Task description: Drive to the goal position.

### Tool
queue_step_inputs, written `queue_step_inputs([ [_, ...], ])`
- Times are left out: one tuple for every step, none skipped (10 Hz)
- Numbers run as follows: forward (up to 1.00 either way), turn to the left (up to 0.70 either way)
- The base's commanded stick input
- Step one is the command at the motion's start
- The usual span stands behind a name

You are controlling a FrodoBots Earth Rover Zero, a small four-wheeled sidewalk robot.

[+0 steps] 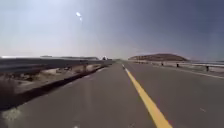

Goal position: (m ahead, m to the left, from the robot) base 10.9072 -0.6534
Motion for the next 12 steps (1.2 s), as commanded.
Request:
queue_step_inputs([
  [0.50,0.00],
  [0.50,0.00],
  [0.50,0.00],
  [0.50,0.00],
  [0.50,0.00],
  [0.50,0.00],
  [0.50,0.00],
  [0.50,0.00],
  [0.50,0.00],
  [0.50,0.00],
  [0.50,0.00],
  [0.50,0.00],
])
